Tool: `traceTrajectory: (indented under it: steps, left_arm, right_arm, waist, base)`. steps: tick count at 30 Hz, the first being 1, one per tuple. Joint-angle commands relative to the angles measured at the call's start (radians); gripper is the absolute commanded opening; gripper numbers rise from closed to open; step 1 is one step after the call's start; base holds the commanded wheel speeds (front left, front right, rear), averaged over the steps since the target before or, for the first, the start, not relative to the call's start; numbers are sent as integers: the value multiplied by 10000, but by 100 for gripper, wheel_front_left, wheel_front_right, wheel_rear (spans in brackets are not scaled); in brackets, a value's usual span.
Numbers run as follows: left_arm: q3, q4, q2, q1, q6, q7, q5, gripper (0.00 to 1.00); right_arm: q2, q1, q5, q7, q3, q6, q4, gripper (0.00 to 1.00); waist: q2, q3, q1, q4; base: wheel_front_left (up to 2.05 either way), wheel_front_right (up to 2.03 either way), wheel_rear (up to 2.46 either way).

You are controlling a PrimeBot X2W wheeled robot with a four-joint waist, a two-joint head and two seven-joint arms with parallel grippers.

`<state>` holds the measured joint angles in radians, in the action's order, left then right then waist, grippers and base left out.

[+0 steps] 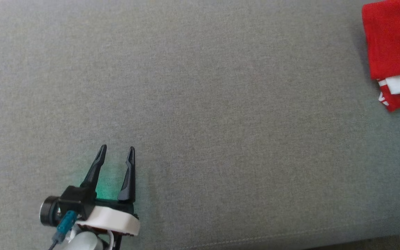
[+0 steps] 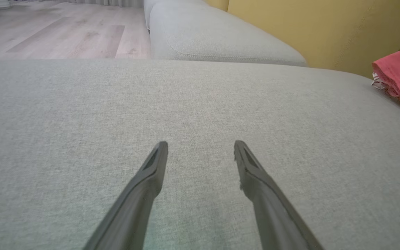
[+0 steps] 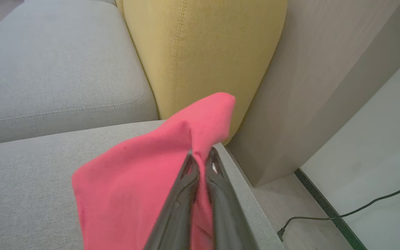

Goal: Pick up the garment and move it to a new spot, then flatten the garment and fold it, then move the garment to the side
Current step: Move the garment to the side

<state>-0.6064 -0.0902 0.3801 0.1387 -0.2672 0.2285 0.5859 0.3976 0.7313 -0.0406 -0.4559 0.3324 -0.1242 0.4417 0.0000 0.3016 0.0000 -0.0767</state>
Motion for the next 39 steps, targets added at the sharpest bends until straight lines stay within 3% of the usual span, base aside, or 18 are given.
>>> traceTrajectory:
  steps: [1,3,5,17,28,39]
  left_arm:
    - [336,349,329,371,-66,-17,-124,100]
    - [322,465,420,407,-121,-114,-189,100]
    - [315,589,488,426,-174,-186,-235,100]
    - [252,889,631,416,-321,-398,-266,100]
    - [426,687,547,409,-308,-229,-22,100]
    - [1135,261,473,-268,-430,83,657,100]
  right_arm:
    - [394,392,132,210,48,-65,-220,0]
    - [493,442,355,510,230,-65,-45,0]
    - [557,486,775,899,389,-65,96,100]
    - [-206,481,1125,1638,263,-65,283,100]
    - [-774,-128,625,2208,-1280,-65,-703,100]
    - [-2262,-1885,-108,3018,-2836,-65,-1594,100]
  waist:
    - [0,190,0,48]
    - [0,311,0,60]
    - [0,388,0,64]
    - [0,294,0,-168]
    - [0,-686,0,22]
    - [0,-2239,0,781]
  base:
    - [0,0,0]
    - [0,0,0]
    - [0,0,0]
    - [0,0,0]
    - [0,0,0]
    - [0,0,0]
